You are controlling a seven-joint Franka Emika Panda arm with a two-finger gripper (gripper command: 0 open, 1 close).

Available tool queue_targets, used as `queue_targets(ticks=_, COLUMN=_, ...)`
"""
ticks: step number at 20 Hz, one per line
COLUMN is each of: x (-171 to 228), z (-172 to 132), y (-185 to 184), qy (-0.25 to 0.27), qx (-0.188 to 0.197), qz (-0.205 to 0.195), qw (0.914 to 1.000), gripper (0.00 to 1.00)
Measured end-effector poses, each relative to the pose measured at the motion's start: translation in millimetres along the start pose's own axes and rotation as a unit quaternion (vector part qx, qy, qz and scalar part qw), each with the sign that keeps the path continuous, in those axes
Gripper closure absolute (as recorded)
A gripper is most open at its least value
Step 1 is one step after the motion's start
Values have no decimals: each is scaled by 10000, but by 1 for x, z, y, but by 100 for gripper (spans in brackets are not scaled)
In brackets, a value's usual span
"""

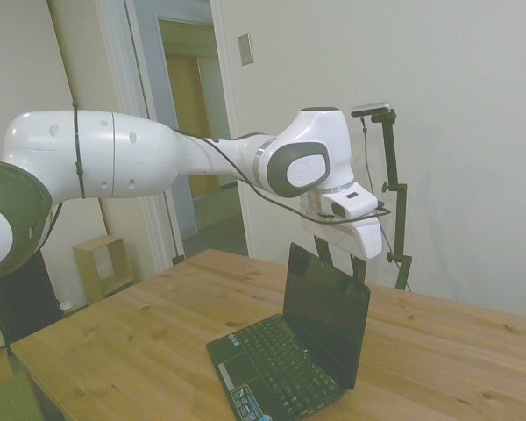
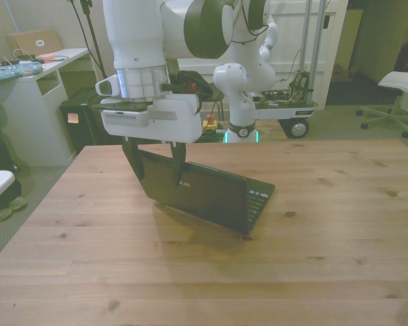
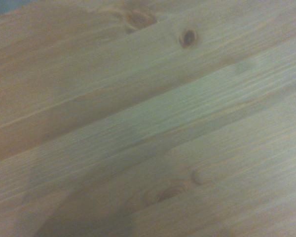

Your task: Close the laptop

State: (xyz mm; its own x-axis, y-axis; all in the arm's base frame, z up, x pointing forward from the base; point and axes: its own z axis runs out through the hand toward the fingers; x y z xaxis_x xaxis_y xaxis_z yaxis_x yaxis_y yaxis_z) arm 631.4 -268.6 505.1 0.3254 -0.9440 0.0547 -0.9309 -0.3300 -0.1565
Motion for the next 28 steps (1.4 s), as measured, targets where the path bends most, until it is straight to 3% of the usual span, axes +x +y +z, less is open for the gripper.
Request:
queue_targets(ticks=11, x=17, z=-10, y=20, qy=61, qx=22, qz=62, qw=10000, gripper=100)
queue_targets(ticks=28, x=-4, z=-15, y=3, qy=85, qx=69, qz=-75, qw=9999, gripper=100)
